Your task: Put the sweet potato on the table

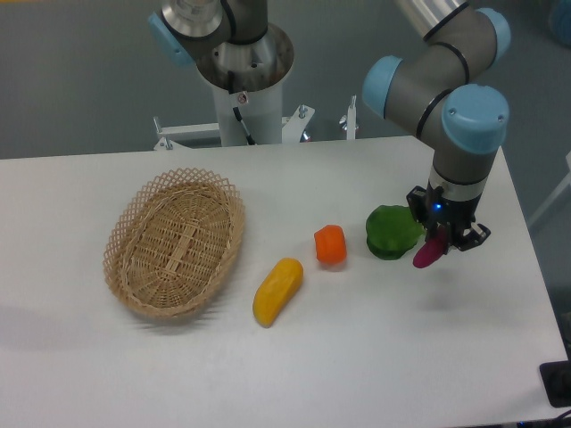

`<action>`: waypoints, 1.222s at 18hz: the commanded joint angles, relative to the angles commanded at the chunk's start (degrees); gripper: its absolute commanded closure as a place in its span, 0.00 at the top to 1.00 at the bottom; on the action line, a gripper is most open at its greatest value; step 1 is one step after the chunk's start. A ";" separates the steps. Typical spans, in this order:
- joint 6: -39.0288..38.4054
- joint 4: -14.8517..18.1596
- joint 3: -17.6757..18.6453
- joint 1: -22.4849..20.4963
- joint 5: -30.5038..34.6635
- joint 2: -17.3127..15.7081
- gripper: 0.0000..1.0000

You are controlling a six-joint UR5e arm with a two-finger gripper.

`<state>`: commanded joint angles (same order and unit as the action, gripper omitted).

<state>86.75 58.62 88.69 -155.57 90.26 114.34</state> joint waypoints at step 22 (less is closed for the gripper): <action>-25.21 -5.63 -4.05 16.87 0.00 10.64 0.05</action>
<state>61.53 53.00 84.64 -138.70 90.26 124.98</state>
